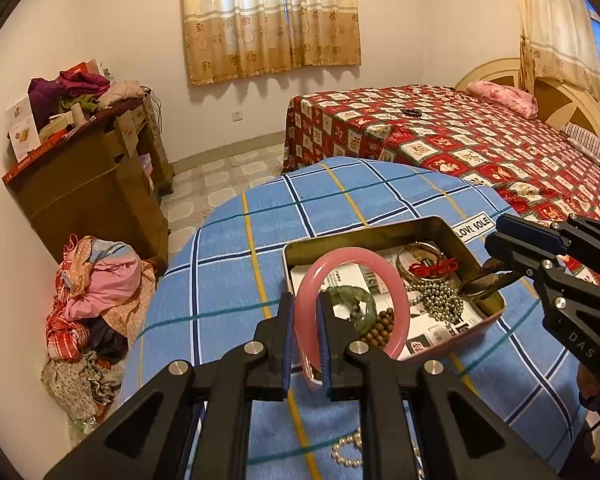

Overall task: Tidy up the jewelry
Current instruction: 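Carry the pink bangle and watch into the pink tin and open both grippers, then move both open grippers back toward the pearl necklace and silver ring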

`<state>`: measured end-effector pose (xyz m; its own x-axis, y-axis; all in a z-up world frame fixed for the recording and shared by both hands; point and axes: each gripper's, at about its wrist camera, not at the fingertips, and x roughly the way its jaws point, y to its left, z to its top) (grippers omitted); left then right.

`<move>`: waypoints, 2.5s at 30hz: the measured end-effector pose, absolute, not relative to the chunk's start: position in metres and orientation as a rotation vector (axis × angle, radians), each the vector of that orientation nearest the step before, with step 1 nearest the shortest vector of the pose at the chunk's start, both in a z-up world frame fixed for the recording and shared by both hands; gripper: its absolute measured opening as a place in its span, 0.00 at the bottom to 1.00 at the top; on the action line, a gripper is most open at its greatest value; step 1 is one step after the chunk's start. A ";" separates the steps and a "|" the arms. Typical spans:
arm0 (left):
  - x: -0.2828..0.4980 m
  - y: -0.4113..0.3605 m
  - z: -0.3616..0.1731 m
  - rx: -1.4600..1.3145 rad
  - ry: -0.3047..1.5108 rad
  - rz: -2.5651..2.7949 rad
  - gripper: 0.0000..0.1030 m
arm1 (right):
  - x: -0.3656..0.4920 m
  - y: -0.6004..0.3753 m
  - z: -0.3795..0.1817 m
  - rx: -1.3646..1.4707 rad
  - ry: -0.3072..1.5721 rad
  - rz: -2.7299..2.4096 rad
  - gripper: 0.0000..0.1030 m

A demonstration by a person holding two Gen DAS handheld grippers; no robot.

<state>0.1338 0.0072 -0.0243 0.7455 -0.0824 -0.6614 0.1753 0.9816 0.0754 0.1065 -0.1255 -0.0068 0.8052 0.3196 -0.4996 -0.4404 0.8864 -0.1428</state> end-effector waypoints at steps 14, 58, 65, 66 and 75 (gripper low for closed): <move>0.168 -0.008 -0.030 0.182 0.753 -0.144 0.10 | 0.143 -0.122 -0.016 -0.238 0.500 0.359 0.19; 0.130 0.021 -0.058 0.133 0.749 -0.025 0.63 | 0.115 -0.166 -0.050 -0.119 0.620 0.223 0.69; 0.094 0.013 -0.067 0.150 0.765 -0.041 0.63 | 0.088 -0.172 -0.053 -0.093 0.650 0.234 0.71; 0.089 0.012 -0.069 0.147 0.772 -0.046 0.63 | 0.085 -0.172 -0.054 -0.092 0.653 0.239 0.72; 0.059 -0.012 -0.088 0.149 0.827 -0.101 0.63 | 0.058 -0.162 -0.070 -0.098 0.686 0.255 0.75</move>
